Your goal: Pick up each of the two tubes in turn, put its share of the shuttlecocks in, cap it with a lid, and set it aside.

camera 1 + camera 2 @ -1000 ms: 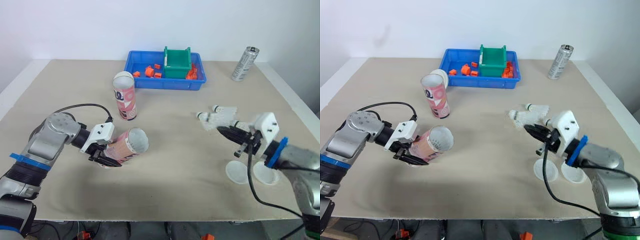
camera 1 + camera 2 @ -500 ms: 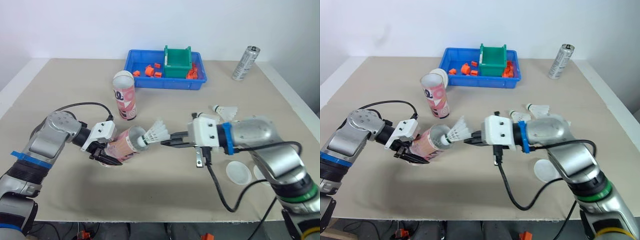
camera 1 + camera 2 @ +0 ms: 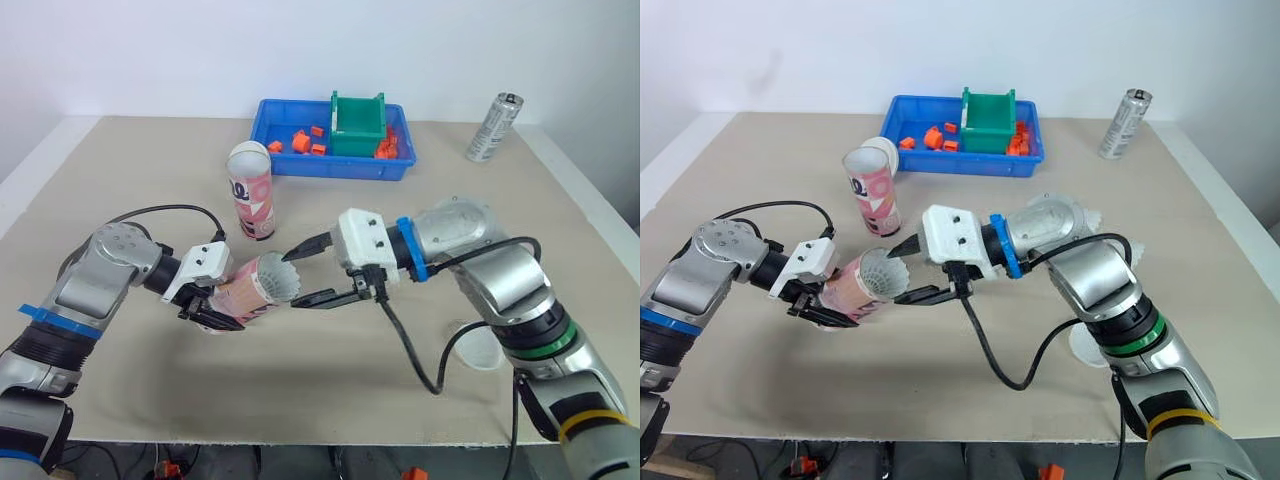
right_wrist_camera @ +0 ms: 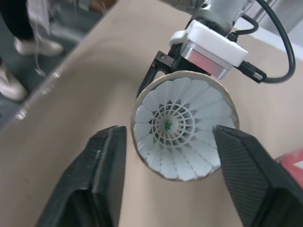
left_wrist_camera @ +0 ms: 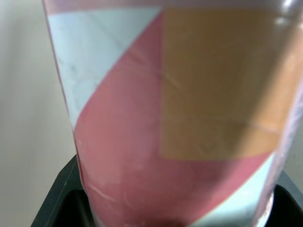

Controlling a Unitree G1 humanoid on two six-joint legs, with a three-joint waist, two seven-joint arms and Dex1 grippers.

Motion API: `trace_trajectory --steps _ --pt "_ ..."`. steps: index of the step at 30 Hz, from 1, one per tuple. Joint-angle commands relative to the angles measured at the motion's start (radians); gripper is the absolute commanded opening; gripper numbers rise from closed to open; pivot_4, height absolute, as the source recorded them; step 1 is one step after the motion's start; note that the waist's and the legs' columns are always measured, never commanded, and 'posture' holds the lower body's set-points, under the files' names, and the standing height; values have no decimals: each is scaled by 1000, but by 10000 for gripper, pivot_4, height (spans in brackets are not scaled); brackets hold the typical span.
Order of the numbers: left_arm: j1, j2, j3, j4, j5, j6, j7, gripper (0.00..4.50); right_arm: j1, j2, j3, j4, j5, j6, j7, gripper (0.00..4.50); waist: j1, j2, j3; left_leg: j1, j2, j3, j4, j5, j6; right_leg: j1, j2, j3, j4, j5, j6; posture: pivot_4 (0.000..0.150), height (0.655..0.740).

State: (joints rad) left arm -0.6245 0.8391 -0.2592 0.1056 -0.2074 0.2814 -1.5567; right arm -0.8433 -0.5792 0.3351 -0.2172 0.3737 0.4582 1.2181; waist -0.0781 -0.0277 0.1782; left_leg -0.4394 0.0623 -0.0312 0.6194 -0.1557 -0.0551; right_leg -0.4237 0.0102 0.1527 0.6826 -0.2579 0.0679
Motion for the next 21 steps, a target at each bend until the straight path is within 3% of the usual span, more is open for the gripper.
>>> trace_trajectory --steps 1,3,4,5,8,10,21 --pt "-3 9 21 -18 -9 -2 1 29494 -21 16 -48 29 34 19 0 29225 0 0 0 0 0 0 0 0 0 0 0 0 0 0 0 1500 7309" --pt "-6 7 20 -15 -8 -3 1 29494 -26 34 -48 34 49 43 4 29225 0 0 0 0 0 0 0 0 0 0 0 0 0 0 0 1500 7309" --pt "-6 7 20 -14 -8 -4 1 29494 -30 43 -46 37 51 44 6 24448 0 0 0 0 0 0 0 0 0 0 0 0 0 0 0 1500 7309" --pt "-7 7 20 -13 -7 -4 1 29494 -34 49 -43 41 49 42 11 22608 0 0 0 0 0 0 -1 0 0 0 0 0 0 0 0 1500 7309" --pt "-7 6 21 -12 -7 -6 3 29494 -49 56 -27 49 42 36 39 7350 0 0 0 0 0 0 -1 0 0 0 0 0 0 1 1 1500 7309" --pt "-5 7 23 -15 -8 -4 5 29494 -63 58 -8 56 26 21 62 368 0 0 0 0 0 0 0 0 0 0 0 0 0 0 1 1500 7309" --pt "5 10 30 -22 -11 0 16 29494 -203 149 223 247 -188 -102 166 368 -1 0 0 0 0 0 0 0 0 -1 0 0 0 0 0 1500 7309"
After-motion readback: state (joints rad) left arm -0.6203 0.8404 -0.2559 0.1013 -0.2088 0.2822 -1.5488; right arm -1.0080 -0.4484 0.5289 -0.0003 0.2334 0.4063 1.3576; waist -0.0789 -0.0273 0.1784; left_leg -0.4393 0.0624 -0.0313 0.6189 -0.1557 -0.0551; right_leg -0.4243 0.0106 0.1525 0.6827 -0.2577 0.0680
